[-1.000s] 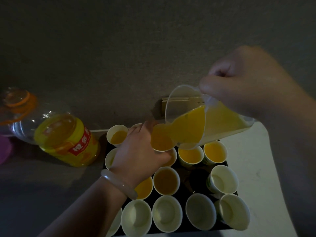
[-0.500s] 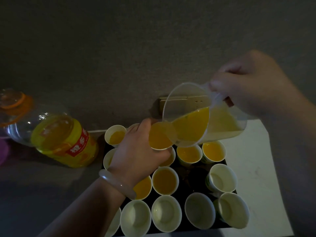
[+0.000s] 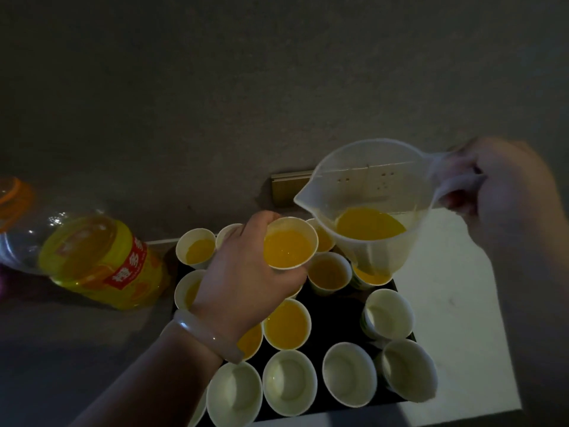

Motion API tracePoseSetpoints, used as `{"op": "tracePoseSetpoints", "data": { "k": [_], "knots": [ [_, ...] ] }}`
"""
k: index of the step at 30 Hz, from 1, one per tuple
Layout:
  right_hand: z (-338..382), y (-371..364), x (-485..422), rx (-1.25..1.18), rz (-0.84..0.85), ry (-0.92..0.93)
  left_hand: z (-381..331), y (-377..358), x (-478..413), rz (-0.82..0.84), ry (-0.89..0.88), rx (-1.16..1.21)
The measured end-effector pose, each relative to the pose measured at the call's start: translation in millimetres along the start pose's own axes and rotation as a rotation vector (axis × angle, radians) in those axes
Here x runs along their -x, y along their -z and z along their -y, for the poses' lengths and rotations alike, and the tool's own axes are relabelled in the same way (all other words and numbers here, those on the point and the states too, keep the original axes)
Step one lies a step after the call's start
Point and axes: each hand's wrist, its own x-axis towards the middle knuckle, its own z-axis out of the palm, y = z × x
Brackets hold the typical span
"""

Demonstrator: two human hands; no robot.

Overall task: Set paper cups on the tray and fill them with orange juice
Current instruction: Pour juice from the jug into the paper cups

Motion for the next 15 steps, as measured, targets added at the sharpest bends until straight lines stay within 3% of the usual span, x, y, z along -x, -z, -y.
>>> {"op": "tracePoseSetpoints", "data": {
  "k": [4, 15],
  "knots": [
    [-14, 10, -6, -0.125, -0.124, -0.142, -5, -8, 3, 0.023, -0.022, -0.014],
    [-22, 23, -5, -0.202, -0.237, -0.119, -17, -42, 10, 0.238, -0.147, -0.09]
  ]
}}
